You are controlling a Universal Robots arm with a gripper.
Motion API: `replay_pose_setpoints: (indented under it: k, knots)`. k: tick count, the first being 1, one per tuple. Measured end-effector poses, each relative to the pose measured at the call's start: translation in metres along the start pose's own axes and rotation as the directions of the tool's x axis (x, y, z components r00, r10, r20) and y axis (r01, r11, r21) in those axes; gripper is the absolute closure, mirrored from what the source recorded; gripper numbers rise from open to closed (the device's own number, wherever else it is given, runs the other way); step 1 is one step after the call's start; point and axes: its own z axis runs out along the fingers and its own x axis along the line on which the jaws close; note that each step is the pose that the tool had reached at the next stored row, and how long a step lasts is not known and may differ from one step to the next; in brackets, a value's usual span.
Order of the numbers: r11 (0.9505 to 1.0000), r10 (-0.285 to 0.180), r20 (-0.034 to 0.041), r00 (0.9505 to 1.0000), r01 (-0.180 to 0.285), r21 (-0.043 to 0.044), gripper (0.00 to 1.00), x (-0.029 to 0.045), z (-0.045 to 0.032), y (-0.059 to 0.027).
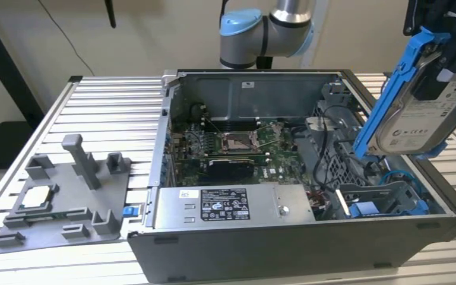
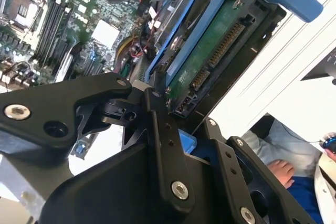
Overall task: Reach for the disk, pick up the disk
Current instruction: 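Pick up the disk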
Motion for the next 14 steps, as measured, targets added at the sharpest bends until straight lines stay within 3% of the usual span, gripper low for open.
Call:
replay_pose_setpoints:
  k: [14]
  knots:
    - [0.9994, 0.033, 0.0006, 0.9994, -0.033, 0.0005, 1.00, 0.0050, 0.0183, -0.0002]
